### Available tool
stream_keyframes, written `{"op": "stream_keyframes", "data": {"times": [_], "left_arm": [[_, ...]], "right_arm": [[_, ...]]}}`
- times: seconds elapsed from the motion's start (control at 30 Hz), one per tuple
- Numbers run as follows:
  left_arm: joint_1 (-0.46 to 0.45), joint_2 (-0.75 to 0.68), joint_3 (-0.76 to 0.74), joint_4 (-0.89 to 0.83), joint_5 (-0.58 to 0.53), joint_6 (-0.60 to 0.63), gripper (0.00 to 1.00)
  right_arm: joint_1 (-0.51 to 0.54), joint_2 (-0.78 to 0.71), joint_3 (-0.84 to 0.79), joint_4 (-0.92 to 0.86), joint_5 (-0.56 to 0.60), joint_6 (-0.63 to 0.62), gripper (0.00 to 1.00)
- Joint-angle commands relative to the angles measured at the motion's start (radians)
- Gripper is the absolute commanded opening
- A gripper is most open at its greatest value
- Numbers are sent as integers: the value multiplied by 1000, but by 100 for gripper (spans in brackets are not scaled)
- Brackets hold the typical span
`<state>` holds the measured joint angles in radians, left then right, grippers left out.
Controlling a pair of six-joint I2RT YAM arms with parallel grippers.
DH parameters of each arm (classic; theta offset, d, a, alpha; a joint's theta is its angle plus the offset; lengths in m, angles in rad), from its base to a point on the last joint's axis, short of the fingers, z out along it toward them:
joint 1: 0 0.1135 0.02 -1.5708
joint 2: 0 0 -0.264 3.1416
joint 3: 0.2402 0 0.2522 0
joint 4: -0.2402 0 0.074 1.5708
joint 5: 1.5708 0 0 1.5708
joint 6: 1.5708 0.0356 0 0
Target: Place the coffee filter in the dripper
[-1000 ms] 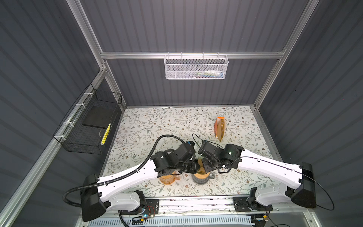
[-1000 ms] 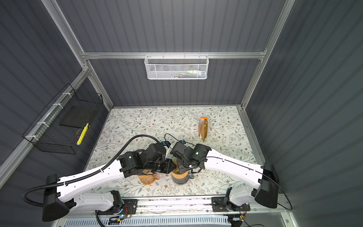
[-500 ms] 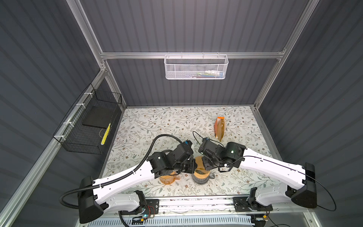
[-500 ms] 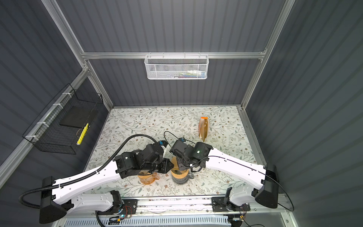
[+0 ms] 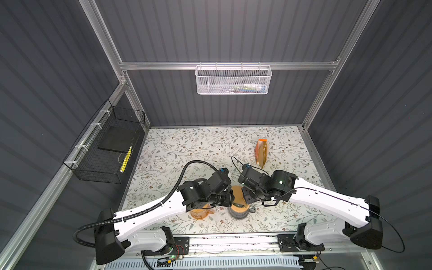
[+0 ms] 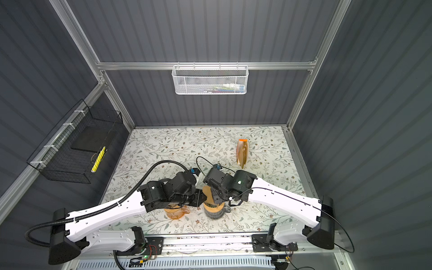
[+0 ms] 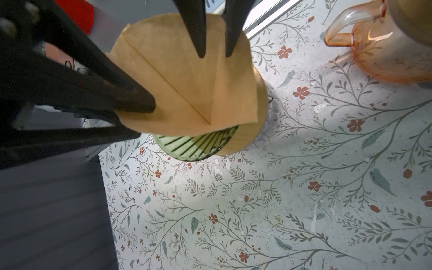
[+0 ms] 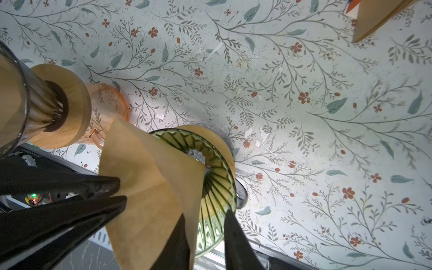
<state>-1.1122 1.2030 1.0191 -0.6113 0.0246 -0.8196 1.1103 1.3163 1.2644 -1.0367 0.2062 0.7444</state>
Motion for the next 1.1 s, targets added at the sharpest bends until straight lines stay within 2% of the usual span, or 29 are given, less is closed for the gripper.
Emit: {"op": "stream_keyframes", "data": {"times": [0.0, 0.57, 0.87, 1.07], "left_arm": [[-6, 13, -11, -13, -9, 5, 17], [-5, -8, -26, -1, -21, -7, 17], [-5, -4, -2, -16, -25, -8, 17], [-6, -2, 11, -12, -25, -10, 17]], "right_arm": [[8, -19, 20, -23, 36, 13, 29], [18, -43, 49, -60, 61, 19, 30], [35, -28, 28, -36, 59, 19, 16], [36, -28, 26, -39, 78, 14, 24]]}}
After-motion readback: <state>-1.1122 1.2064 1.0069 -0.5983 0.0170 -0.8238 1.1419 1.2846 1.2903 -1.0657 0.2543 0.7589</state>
